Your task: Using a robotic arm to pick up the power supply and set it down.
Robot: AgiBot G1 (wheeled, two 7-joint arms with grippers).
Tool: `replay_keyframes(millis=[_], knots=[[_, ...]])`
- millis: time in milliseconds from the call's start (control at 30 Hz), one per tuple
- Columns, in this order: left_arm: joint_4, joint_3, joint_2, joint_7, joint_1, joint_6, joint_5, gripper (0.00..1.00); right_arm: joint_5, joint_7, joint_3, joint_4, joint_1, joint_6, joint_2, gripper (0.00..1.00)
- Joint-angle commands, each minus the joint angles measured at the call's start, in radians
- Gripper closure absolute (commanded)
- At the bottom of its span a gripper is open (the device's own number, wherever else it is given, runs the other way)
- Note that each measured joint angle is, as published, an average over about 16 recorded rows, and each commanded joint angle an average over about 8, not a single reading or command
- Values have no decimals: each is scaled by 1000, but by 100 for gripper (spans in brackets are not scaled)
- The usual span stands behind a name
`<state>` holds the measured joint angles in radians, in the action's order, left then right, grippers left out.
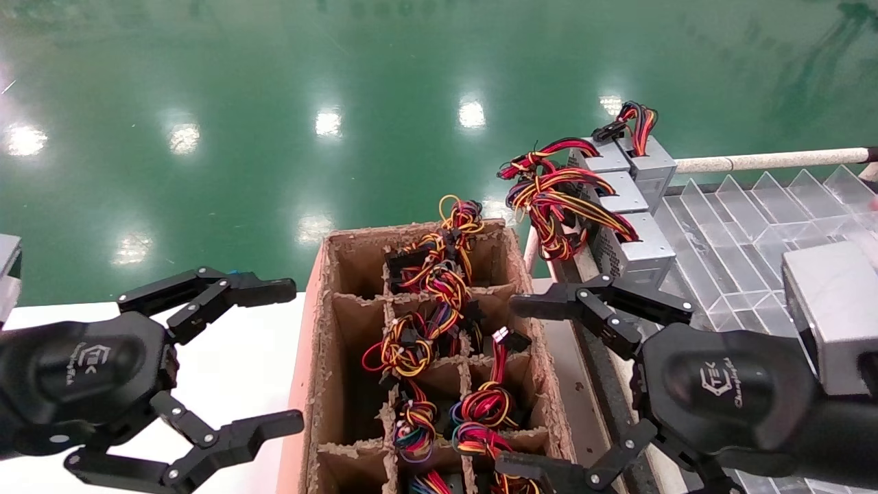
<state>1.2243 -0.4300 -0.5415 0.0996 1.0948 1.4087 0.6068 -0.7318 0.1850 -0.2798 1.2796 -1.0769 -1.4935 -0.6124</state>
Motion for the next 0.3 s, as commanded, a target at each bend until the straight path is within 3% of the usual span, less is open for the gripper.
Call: replay_keyframes(millis=[33,300], knots=[[0,0,0,0,0,0,0,0,0,0,0,0,0,0,0,0],[0,0,0,0,0,0,0,0,0,0,0,0,0,0,0,0]])
